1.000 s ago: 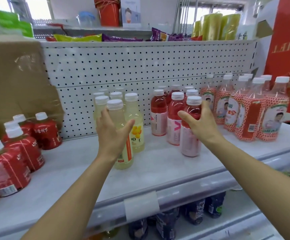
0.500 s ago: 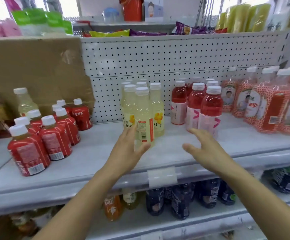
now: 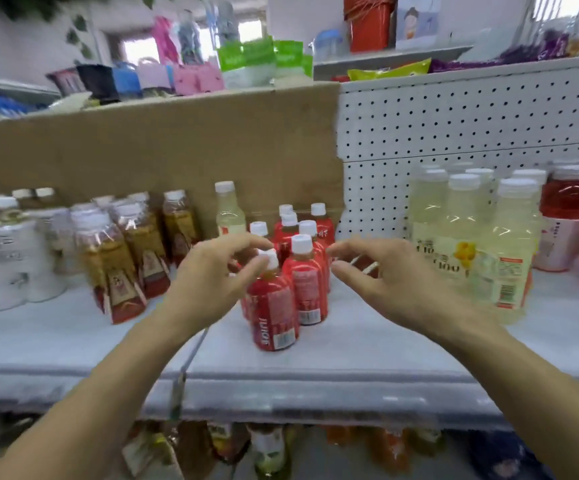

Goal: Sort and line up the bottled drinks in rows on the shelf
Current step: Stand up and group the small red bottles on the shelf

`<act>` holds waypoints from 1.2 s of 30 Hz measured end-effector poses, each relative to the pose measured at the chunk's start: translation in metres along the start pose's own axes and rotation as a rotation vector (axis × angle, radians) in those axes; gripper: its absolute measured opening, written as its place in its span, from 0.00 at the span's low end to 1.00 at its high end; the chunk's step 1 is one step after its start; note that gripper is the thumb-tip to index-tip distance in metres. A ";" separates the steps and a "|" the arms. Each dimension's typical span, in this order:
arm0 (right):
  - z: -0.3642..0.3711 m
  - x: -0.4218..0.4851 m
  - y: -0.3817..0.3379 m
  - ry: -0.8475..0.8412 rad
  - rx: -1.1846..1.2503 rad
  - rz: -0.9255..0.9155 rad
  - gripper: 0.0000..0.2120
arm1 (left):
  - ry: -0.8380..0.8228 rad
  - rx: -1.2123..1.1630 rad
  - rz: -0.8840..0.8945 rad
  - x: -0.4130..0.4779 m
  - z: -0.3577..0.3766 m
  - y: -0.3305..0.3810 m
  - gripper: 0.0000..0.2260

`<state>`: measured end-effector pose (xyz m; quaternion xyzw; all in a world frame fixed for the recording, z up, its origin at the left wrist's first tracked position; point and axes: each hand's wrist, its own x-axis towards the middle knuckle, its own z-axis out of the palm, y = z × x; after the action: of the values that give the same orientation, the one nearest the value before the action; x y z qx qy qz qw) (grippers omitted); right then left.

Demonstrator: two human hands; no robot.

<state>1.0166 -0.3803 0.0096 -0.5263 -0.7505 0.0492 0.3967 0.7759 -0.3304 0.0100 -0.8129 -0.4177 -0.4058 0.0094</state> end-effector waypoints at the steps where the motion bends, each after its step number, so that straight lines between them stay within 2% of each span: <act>1: 0.013 0.014 -0.009 0.020 0.005 -0.021 0.09 | 0.012 0.006 0.005 0.004 -0.011 -0.018 0.07; 6: 0.064 0.072 -0.045 0.067 -0.040 -0.051 0.12 | 0.034 -0.048 -0.111 0.045 -0.039 -0.090 0.12; 11: 0.094 0.096 -0.060 -0.149 -0.213 0.000 0.25 | -0.096 -0.160 -0.243 0.104 -0.013 -0.139 0.26; 15: 0.104 0.098 -0.058 -0.144 -0.288 0.036 0.28 | -0.068 -0.260 -0.426 0.149 0.015 -0.162 0.35; 17: 0.103 0.098 -0.057 -0.156 -0.301 0.056 0.28 | -0.057 -0.347 -0.509 0.167 0.030 -0.175 0.34; 19: 0.101 0.098 -0.057 -0.179 -0.292 0.070 0.29 | -0.070 -0.419 -0.543 0.177 0.042 -0.185 0.29; 23: 0.095 0.101 -0.059 -0.171 -0.156 0.135 0.28 | -0.037 -0.418 -0.484 0.174 0.057 -0.186 0.20; 29: 0.090 0.109 -0.058 -0.186 -0.006 0.174 0.21 | 0.002 -0.334 -0.337 0.132 0.035 -0.170 0.18; 32: 0.087 0.105 -0.062 -0.189 -0.003 0.158 0.20 | 0.033 -0.294 -0.272 0.101 0.015 -0.155 0.19; 36: 0.081 0.094 -0.079 -0.111 -0.022 0.070 0.23 | 0.131 -0.219 -0.200 0.067 -0.019 -0.110 0.18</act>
<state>0.8930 -0.3091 0.0447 -0.5530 -0.7529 0.0837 0.3469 0.7092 -0.2205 0.0314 -0.7351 -0.4485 -0.5000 -0.0924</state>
